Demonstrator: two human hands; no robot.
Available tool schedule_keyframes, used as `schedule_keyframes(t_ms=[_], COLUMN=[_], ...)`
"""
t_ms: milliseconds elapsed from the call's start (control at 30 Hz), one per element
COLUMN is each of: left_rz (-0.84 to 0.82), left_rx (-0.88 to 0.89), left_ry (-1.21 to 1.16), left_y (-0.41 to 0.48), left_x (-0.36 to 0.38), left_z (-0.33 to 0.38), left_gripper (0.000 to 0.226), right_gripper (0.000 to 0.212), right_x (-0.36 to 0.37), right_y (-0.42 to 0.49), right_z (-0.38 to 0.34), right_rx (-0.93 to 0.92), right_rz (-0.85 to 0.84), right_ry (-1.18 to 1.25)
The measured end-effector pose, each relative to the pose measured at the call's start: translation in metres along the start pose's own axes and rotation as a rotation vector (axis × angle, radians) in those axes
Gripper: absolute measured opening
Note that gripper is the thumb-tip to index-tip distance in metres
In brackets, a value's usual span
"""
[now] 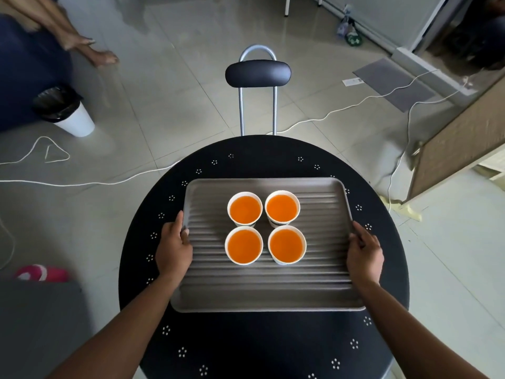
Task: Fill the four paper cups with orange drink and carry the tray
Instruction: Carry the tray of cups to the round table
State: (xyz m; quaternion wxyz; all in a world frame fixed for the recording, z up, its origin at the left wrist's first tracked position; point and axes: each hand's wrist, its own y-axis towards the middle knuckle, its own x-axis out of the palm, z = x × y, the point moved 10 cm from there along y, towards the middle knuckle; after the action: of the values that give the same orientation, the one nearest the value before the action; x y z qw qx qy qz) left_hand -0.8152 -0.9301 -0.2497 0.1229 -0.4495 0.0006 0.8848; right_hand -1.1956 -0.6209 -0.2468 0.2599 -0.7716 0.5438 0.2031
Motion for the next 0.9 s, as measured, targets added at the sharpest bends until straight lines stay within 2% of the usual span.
schedule_keyframes(t_ms=[200, 467, 667, 800, 900], left_rz=[0.012, 0.039, -0.078, 0.05, 0.08], left_rx=[0.011, 0.038, -0.059, 0.101, 0.286], left_ry=[0.063, 0.243, 0.211, 0.241, 0.272], left_y=[0.0, -0.006, -0.011, -0.037, -0.071], left_x=[0.003, 0.001, -0.002, -0.026, -0.026], left_z=[-0.002, 0.004, 0.0, 0.021, 0.034], left_gripper=[0.051, 0.056, 0.06, 0.05, 0.043], right_gripper=[0.038, 0.045, 0.051, 0.056, 0.051], right_x=[0.0, 0.006, 0.007, -0.007, -0.024], right_y=[0.0, -0.002, -0.007, -0.02, -0.041], right_z=[-0.001, 0.002, 0.003, -0.019, -0.055], right_rx=[-0.063, -0.159, -0.147, -0.173, -0.251], right_rz=[0.002, -0.087, -0.189, -0.155, -0.107], right_ry=[-0.112, -0.33, -0.397, -0.429, -0.285])
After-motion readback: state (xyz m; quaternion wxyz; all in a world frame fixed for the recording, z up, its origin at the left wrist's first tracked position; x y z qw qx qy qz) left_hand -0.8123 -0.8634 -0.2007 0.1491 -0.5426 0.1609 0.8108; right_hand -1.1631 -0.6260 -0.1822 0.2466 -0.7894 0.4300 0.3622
